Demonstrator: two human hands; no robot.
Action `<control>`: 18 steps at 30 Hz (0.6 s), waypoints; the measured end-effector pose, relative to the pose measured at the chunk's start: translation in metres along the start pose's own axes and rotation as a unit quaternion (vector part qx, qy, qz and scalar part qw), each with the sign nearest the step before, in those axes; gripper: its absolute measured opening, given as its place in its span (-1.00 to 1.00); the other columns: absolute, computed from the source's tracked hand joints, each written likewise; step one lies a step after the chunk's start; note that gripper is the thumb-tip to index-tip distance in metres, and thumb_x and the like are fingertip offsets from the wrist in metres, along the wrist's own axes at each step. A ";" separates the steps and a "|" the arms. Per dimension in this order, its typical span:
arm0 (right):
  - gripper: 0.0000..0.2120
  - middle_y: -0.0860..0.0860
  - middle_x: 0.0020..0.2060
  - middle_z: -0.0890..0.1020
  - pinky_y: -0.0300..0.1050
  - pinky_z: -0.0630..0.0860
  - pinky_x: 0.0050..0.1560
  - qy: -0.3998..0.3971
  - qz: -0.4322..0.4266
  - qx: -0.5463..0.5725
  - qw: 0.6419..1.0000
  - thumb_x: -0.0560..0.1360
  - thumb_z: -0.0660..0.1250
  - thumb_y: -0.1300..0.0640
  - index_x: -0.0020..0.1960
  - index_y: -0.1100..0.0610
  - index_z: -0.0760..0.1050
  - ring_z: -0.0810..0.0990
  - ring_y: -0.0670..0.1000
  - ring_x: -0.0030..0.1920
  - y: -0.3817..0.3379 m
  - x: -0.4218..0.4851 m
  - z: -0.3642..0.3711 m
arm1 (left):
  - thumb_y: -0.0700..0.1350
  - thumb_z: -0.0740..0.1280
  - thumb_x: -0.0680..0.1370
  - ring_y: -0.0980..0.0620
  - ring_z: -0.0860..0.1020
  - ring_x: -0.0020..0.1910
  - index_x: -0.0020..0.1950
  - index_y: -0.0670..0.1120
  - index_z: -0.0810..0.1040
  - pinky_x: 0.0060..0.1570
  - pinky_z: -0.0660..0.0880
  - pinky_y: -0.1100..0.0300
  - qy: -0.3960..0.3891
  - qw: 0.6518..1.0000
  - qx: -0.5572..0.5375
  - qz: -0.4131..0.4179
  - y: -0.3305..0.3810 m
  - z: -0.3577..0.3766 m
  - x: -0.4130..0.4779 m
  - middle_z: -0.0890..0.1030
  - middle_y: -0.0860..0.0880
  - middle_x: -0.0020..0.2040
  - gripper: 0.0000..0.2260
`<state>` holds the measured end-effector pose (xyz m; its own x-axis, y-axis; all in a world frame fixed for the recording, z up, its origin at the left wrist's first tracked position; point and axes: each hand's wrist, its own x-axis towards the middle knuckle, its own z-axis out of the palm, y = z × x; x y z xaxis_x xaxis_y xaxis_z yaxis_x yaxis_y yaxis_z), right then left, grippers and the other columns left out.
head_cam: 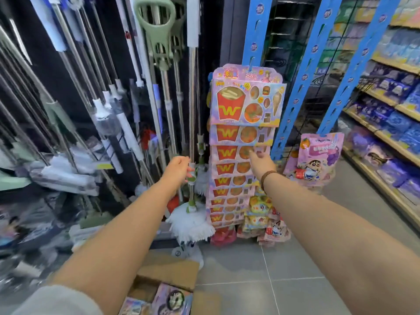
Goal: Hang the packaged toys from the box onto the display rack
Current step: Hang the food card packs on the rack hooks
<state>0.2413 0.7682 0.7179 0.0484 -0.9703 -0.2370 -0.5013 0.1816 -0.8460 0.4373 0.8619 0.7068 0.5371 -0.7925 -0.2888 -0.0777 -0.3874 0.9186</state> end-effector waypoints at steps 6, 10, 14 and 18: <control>-0.75 0.26 0.04 0.59 -0.03 0.47 -0.04 -0.198 0.032 -0.069 0.977 0.61 0.12 0.16 0.16 0.23 0.50 0.59 0.21 0.04 0.052 -0.068 0.079 | -0.13 0.13 0.62 0.00 0.43 -0.36 -0.05 -0.16 0.44 -0.32 0.32 0.21 -0.040 0.987 0.035 -0.153 -0.086 -0.045 -0.066 0.45 -0.09 -0.28 -0.85; -0.86 0.06 -0.29 0.42 -0.10 0.36 -0.25 -0.261 0.143 0.032 0.954 0.61 0.13 0.17 0.04 0.17 0.45 0.38 -0.02 -0.34 0.077 -0.114 0.125 | -0.08 0.16 0.62 0.01 0.46 -0.33 0.16 -0.14 0.46 -0.20 0.37 0.17 -0.042 0.974 0.061 -0.215 -0.145 -0.080 -0.103 0.49 -0.07 -0.24 -0.80; -0.73 0.06 -0.15 0.50 -0.12 0.42 -0.12 -0.304 0.143 -0.024 0.942 0.61 0.16 0.13 0.25 0.20 0.42 0.47 0.05 -0.11 0.088 -0.141 0.162 | -0.07 0.18 0.61 0.03 0.49 -0.32 0.03 -0.10 0.48 -0.18 0.41 0.17 -0.028 0.967 0.061 -0.245 -0.186 -0.120 -0.121 0.51 -0.05 -0.25 -0.86; -0.82 0.05 -0.24 0.49 -0.02 0.44 0.01 -0.312 0.185 -0.042 0.931 0.61 0.16 0.06 0.07 0.16 0.41 0.50 0.02 -0.21 0.089 -0.149 0.207 | -0.07 0.19 0.61 0.04 0.52 -0.29 0.05 -0.09 0.45 -0.23 0.43 0.19 -0.031 0.964 0.062 -0.257 -0.215 -0.155 -0.110 0.52 -0.05 -0.21 -0.88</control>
<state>0.3683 0.9624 0.5788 0.3380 -0.5568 -0.7588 -0.6487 0.4462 -0.6165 0.5253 1.1052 0.5828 0.4800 -0.5067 -0.7161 0.0831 -0.7864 0.6121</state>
